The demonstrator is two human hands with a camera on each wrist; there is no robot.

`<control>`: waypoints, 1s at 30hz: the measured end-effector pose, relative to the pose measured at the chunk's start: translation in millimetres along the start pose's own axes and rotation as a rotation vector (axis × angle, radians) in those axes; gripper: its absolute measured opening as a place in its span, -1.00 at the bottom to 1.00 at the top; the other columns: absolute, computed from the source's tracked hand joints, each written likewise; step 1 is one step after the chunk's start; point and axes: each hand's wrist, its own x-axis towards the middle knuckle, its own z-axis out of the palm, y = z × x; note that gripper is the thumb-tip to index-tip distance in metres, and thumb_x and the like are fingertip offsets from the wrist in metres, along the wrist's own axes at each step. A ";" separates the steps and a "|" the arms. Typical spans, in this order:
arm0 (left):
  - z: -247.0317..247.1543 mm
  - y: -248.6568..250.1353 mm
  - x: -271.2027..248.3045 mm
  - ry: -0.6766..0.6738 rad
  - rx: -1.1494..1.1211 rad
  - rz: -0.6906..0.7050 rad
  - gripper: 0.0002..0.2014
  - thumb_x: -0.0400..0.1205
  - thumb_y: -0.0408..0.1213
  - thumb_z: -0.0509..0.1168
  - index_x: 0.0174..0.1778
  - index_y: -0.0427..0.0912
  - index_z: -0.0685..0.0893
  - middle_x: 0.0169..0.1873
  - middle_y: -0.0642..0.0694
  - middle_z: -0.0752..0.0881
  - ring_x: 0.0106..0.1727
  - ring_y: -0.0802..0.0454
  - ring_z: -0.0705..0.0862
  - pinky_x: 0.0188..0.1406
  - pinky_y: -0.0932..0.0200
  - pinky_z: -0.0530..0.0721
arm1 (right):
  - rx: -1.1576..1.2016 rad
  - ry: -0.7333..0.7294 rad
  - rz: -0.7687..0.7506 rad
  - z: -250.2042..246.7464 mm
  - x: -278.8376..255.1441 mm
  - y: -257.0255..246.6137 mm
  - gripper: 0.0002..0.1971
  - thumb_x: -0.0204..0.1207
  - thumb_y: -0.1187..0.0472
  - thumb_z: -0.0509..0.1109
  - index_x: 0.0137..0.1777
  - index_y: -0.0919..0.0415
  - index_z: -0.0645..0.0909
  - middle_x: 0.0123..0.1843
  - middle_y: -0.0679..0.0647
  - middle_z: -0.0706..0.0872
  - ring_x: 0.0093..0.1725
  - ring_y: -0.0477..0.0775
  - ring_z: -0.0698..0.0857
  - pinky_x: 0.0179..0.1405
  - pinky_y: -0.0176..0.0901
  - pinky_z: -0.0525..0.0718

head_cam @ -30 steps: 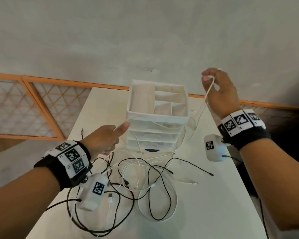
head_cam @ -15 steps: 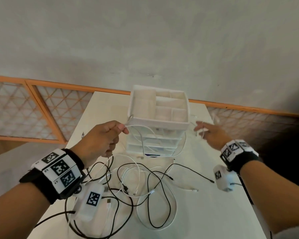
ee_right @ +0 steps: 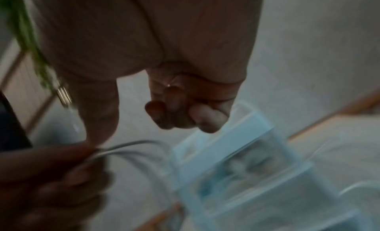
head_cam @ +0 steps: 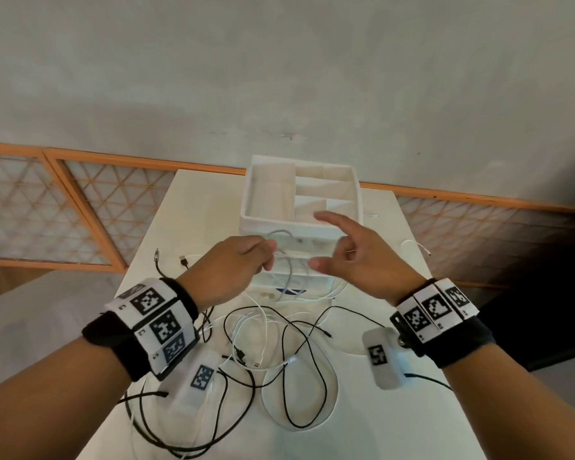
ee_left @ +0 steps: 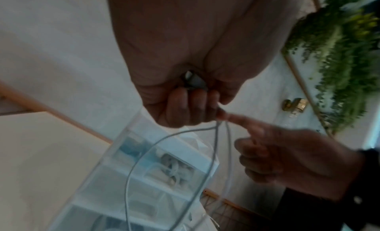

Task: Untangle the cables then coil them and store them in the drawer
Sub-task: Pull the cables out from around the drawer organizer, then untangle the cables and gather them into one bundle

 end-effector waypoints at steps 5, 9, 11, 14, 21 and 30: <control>-5.5 33.0 -15.8 -0.090 -0.013 0.216 -0.55 0.78 -0.07 0.14 -0.45 -0.12 0.53 -0.58 0.12 0.43 -0.49 0.14 0.34 -0.40 0.28 0.35 | -0.263 -0.292 0.022 32.8 7.8 -1.5 -0.84 0.51 -0.06 0.53 -0.20 -0.02 0.74 -0.35 -0.10 0.75 -0.47 -0.14 0.64 -0.33 -0.25 0.62; -31.2 13.3 -26.1 -0.173 0.122 0.117 -0.57 0.76 0.02 0.13 -0.39 -0.08 0.57 -0.48 0.12 0.52 -0.41 0.16 0.44 -0.25 0.24 0.47 | -0.288 -0.031 0.376 -10.1 19.5 62.9 -0.90 0.56 0.03 0.50 -0.16 -0.03 0.70 -0.35 0.00 0.80 -0.49 -0.08 0.75 -0.45 -0.22 0.68; -27.2 -13.1 -28.5 -0.280 0.371 -0.012 -0.60 0.78 0.00 0.11 -0.35 0.00 0.60 -0.46 0.12 0.56 -0.38 0.24 0.53 -0.21 0.32 0.50 | -0.309 0.371 0.324 -26.2 25.0 83.3 -0.91 0.55 0.10 0.47 -0.18 -0.07 0.71 -0.23 0.02 0.81 -0.27 0.09 0.82 -0.26 -0.04 0.77; -2.1 -59.9 -26.5 -0.286 0.586 -0.184 -0.67 0.81 -0.15 0.05 -0.01 -0.18 0.70 -0.18 -0.03 0.74 -0.07 -0.02 0.73 -0.14 0.27 0.55 | -0.352 0.517 0.228 -13.6 24.0 88.8 -0.88 0.55 0.24 0.46 0.02 0.02 0.72 -0.03 0.02 0.76 -0.12 0.13 0.74 -0.06 -0.07 0.68; 27.9 -100.8 -27.5 -0.179 0.603 -0.232 -0.74 0.81 -0.17 0.02 -0.04 -0.16 0.56 -0.21 -0.09 0.74 -0.19 0.03 0.73 -0.17 0.18 0.62 | -0.334 -0.125 0.341 61.8 3.5 93.0 -0.15 0.49 0.03 0.52 0.67 -0.33 0.12 -0.21 0.03 0.81 -0.23 -0.12 0.77 0.04 -0.08 0.76; 21.5 -76.2 -33.5 -0.285 0.318 -0.118 -0.67 0.80 -0.13 0.10 -0.07 -0.05 0.76 -0.38 0.12 0.63 -0.45 0.29 0.57 -0.36 0.46 0.48 | -0.460 -0.068 0.251 83.9 8.6 78.4 -0.88 0.46 -0.10 0.50 -0.26 -0.17 0.68 -0.16 -0.07 0.80 -0.08 0.05 0.77 0.02 -0.11 0.71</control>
